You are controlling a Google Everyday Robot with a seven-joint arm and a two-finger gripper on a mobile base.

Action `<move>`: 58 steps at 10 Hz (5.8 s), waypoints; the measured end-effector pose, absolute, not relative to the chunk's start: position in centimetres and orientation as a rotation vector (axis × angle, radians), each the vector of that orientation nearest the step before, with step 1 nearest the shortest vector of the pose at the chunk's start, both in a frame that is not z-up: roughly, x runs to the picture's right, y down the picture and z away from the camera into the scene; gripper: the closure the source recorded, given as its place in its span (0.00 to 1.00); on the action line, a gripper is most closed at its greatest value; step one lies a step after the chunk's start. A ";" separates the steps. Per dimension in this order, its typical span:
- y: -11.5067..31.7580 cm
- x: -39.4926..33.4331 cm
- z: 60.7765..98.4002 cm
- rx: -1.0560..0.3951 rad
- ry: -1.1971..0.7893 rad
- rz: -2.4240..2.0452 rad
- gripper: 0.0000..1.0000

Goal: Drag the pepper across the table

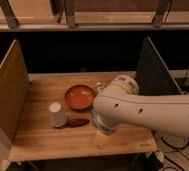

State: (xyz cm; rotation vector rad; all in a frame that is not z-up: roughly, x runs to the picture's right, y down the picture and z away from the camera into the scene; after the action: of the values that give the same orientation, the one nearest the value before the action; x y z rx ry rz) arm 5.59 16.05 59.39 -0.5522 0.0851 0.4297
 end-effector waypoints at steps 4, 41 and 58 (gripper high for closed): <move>13.4 4.0 65.0 -0.488 -0.065 0.305 0.20; 22.1 -6.9 82.6 -0.628 -0.186 -0.029 0.20; 24.5 -6.3 82.3 -0.627 -0.111 -0.053 1.00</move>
State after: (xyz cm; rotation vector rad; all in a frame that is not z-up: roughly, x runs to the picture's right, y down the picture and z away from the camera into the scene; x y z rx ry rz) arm -6.28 24.53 82.29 -0.6270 -0.1112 -0.0534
